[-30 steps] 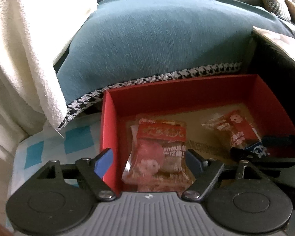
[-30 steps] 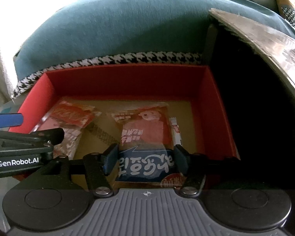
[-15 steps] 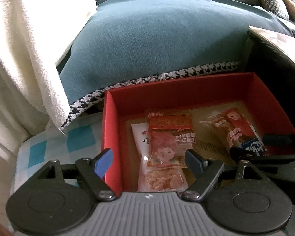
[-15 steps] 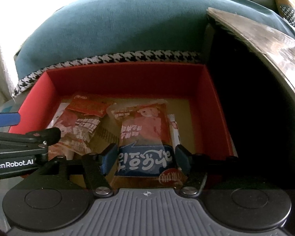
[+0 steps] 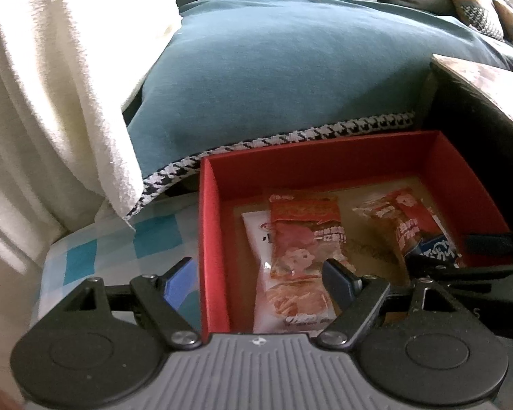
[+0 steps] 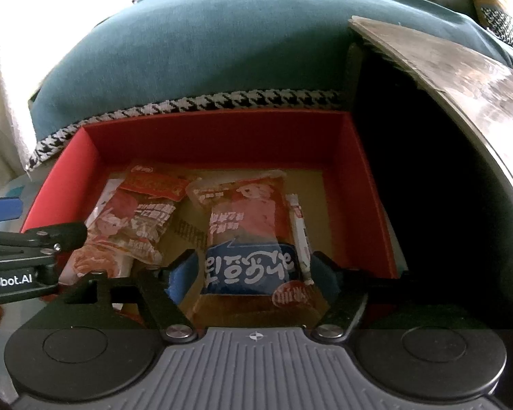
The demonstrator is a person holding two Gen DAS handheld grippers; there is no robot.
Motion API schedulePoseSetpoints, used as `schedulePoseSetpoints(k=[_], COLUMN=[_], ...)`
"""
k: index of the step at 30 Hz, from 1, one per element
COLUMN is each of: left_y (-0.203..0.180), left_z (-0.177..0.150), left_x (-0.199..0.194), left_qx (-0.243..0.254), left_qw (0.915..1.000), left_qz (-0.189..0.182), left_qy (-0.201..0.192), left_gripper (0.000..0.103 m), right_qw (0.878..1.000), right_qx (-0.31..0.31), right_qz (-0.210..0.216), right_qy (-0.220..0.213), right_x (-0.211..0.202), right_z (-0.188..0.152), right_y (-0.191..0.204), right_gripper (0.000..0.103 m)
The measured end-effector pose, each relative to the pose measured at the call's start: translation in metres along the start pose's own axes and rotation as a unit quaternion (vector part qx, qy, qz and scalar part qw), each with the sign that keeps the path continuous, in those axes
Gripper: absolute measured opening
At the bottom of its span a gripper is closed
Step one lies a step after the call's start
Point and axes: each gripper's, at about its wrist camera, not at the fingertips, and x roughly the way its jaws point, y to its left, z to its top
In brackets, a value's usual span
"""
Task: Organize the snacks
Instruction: 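Withdraw both grippers from the red box toward the remaining snacks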
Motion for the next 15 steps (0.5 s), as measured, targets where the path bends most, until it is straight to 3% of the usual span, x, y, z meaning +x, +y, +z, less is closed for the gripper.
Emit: schedulePoseSetpoints(k=[15], left_y=[0.02], left_z=[-0.019], left_x=[-0.031], left_qx=[-0.01], left_qw=[0.9999], left_qz=[-0.001], left_qy=[-0.005], left_gripper=[0.076], right_qw=[0.999], right_qx=[0.015], right_qz=[0.025], right_qy=[-0.029], right_x=[-0.038], right_z=[-0.008], right_y=[0.011], right_gripper=[0.087])
